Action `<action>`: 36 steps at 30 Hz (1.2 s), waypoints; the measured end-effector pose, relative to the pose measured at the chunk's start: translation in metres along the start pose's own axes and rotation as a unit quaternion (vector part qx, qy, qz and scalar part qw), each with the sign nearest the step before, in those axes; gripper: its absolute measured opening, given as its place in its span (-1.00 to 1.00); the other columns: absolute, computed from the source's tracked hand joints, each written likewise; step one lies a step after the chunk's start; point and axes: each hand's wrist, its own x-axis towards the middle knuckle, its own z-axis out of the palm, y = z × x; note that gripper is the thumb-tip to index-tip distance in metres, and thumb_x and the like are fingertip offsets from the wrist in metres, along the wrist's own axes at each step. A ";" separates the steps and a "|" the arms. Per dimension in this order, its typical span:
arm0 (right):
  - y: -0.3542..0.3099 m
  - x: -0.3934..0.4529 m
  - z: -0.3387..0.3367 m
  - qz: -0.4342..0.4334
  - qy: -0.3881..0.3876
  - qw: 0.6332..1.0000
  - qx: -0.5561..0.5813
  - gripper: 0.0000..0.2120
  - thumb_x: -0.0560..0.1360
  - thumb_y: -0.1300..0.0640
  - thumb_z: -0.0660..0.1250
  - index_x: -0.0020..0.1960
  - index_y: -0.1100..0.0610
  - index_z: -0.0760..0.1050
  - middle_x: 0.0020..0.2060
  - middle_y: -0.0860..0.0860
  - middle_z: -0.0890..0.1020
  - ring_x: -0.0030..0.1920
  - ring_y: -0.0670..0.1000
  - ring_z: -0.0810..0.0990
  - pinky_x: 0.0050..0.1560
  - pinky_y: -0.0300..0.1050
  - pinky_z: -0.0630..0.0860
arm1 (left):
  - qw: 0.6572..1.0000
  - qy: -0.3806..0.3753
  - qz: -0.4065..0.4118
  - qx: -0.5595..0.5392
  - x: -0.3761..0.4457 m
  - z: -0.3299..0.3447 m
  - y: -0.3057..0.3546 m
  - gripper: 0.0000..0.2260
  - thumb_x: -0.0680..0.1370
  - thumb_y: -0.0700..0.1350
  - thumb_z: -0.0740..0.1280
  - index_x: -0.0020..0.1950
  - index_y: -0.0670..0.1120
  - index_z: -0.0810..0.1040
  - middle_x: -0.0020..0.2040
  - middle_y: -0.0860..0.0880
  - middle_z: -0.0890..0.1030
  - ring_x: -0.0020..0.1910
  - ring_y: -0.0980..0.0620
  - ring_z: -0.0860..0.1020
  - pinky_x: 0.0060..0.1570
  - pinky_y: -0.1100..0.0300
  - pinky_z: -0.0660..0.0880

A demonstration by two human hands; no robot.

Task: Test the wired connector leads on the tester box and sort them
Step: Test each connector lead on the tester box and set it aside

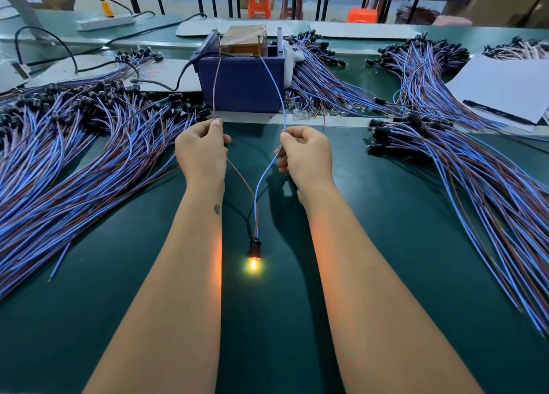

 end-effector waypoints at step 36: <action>-0.002 -0.003 -0.001 -0.009 -0.014 1.000 -0.005 -0.92 0.60 0.24 0.23 0.00 0.16 0.50 -0.36 0.02 0.58 -0.52 -0.12 0.46 -0.44 -0.23 0.47 | 1.000 -0.008 -0.022 -0.004 -0.004 -0.004 0.004 -0.84 0.60 -0.11 0.29 -0.12 0.04 0.64 -0.39 0.08 0.56 -0.54 0.19 0.39 -0.45 0.34 0.37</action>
